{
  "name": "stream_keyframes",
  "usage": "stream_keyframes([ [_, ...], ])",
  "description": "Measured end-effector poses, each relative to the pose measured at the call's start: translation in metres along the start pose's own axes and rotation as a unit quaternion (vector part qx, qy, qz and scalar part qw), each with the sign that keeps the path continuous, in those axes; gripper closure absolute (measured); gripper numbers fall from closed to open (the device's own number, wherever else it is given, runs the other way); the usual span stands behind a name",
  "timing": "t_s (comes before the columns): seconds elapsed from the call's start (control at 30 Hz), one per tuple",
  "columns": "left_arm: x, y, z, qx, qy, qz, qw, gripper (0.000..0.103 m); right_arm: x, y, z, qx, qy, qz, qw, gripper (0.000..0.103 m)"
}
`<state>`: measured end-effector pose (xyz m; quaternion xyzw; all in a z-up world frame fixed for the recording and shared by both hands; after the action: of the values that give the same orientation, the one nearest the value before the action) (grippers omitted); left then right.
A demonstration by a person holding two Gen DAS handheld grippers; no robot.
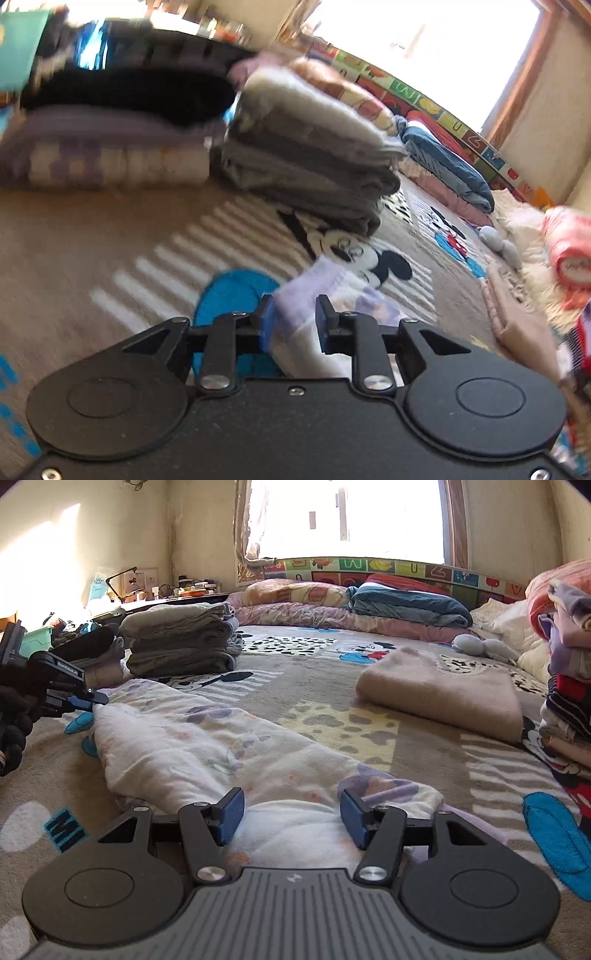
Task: Fold clothes
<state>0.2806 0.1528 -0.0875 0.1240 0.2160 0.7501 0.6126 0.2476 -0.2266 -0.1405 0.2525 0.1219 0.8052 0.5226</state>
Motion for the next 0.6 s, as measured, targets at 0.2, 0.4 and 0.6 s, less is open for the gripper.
stream_keyframes([
  [0.2, -0.095, 0.015, -0.003, -0.017, -0.095, -0.156, 0.9829, 0.082, -0.012, 0.036, 0.011, -0.035, 0.012, -0.027, 0.999, 0.045],
  [0.4, -0.177, 0.010, -0.043, 0.030, -0.169, -0.262, 0.9497, 0.078, -0.023, 0.025, 0.014, -0.039, -0.012, -0.025, 0.999, 0.045],
  [0.6, -0.185, -0.004, -0.062, 0.061, -0.207, -0.237, 0.9471, 0.074, -0.037, -0.010, -0.007, 0.034, -0.032, -0.042, 0.998, 0.044],
])
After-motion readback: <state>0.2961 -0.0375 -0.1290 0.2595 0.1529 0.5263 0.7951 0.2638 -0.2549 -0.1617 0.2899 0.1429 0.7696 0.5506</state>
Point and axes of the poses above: each gripper's, at about its wrist camera, not at the fingertips, and y roughly against the way its jaws point, x to its left, z to its top, the point moved 8 cm from there along -y, roughly the way its jaws point, and after that the axes turned 15 degrees about -y, right-handed, at the moved point
